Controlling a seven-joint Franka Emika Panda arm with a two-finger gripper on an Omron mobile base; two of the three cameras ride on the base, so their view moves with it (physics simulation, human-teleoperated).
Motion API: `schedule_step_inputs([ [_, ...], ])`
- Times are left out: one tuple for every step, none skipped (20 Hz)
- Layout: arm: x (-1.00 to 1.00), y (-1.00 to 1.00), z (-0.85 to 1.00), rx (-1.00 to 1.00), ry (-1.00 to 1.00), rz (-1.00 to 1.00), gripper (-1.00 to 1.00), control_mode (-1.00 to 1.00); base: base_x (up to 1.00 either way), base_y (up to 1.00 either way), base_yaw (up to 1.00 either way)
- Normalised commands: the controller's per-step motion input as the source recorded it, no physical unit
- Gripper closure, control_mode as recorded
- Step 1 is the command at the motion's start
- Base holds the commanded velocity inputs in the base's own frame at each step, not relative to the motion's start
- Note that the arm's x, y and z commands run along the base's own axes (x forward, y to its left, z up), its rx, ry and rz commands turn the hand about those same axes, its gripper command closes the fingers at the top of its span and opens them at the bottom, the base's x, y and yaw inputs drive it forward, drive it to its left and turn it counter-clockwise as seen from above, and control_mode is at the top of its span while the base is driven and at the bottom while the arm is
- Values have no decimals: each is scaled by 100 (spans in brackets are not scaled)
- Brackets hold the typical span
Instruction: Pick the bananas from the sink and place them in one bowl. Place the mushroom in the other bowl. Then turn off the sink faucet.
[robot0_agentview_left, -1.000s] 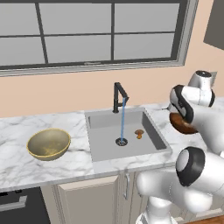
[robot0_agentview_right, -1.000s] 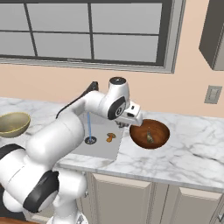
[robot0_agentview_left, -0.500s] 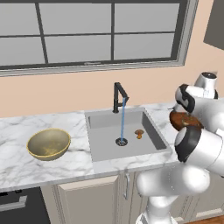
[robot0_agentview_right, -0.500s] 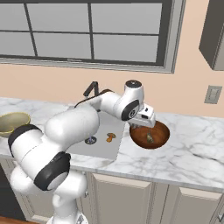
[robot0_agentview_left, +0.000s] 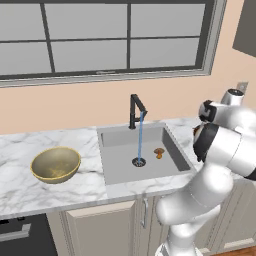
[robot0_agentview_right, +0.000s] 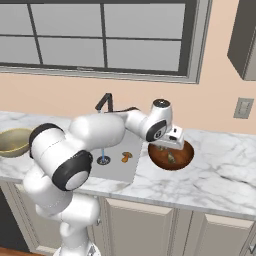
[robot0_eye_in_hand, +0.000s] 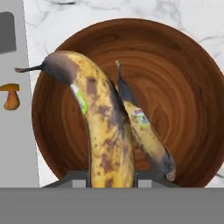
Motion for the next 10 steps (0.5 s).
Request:
schedule_step_inputs([
  [1, -29, -21, 0, 12, 0, 100, -100, 0, 0, 0],
  [7, -26, -21, 0, 12, 0, 100, -100, 0, 0, 0],
  [15, -29, -18, 0, 11, 0, 100, -100, 0, 0, 0],
  [13, -31, -21, 0, 13, 0, 100, -100, 0, 0, 0],
  [11, -29, -27, 0, 13, 1, 100, -100, 0, 0, 0],
  [21, -21, -28, 0, 12, 1, 100, -100, 0, 0, 0],
  [26, -15, -33, 0, 10, 1, 100, -100, 0, 0, 0],
  [28, -14, -41, 0, 7, 2, 100, -100, 0, 0, 0],
  [26, -17, -34, 0, 7, 2, 100, -100, 0, 0, 0],
  [0, -21, -6, 0, 4, 2, 100, -100, 0, 0, 0],
])
